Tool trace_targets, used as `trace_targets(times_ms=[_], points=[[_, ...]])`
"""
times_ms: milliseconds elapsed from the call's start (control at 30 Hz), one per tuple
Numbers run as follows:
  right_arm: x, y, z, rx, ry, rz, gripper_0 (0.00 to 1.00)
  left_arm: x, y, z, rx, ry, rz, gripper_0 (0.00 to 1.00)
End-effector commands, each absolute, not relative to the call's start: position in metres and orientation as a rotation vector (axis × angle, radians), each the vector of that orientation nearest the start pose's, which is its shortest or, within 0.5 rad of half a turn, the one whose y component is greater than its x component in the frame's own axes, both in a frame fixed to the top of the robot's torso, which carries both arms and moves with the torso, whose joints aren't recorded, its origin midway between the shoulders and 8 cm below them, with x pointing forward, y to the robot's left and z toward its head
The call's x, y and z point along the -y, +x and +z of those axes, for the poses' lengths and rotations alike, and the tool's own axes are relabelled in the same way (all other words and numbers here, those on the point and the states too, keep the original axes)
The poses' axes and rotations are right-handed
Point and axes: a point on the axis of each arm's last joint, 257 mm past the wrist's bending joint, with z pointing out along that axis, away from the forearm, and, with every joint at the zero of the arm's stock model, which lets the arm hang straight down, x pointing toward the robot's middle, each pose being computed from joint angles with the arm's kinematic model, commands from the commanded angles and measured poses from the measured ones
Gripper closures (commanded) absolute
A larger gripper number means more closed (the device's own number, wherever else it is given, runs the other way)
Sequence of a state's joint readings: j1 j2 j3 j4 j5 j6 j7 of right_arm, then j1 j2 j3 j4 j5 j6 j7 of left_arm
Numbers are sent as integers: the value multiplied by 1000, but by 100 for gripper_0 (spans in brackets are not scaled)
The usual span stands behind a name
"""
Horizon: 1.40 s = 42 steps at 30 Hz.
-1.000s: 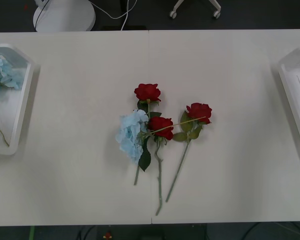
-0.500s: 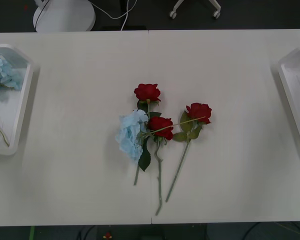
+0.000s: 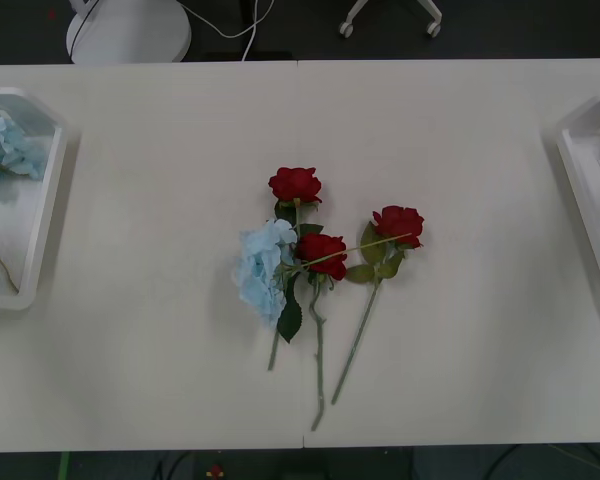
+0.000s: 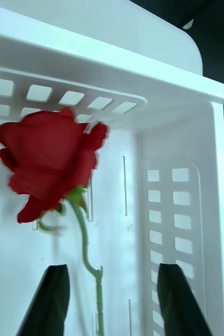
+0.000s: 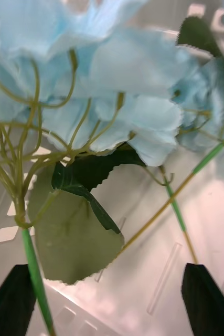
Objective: Put the red flowers into the right box and the blue flowers into the left box
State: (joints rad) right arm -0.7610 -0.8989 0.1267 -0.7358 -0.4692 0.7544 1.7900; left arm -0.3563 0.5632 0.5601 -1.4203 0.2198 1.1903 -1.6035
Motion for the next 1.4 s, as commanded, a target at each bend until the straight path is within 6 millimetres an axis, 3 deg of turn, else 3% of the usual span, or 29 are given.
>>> trace_targets(times_ms=[33,133,267,367,433,500,667,833,967,1233,1400], points=[[611,613,-138,-2224,-1,-624,27,-602,476,-127,-2225,-425,455,0],[606,614,-134,-2223,34,-555,25,-579,468,-105,-2230,-396,412,0],[578,609,-122,-2281,95,-378,25,-543,458,-74,-2224,-324,361,0],[546,603,-112,-2321,198,-205,23,-510,456,-58,-2218,-235,308,0],[516,600,-101,-2335,304,-55,20,-473,461,-57,-2227,-132,249,0],[495,598,-96,-2342,371,31,18,-451,465,-58,-2229,-70,218,0],[414,588,-82,-2370,565,291,15,-374,475,-92,-2268,-19,13,0],[342,569,-91,-2422,692,401,15,-325,473,-132,-2270,-76,-164,0],[298,550,-108,-2455,763,424,16,-297,461,-169,-2258,-131,-289,0],[245,509,-140,-2529,578,397,16,-247,411,-218,-2278,-244,-672,0],[227,486,-155,-2523,639,428,15,-239,397,-238,-2323,-219,-651,0]])
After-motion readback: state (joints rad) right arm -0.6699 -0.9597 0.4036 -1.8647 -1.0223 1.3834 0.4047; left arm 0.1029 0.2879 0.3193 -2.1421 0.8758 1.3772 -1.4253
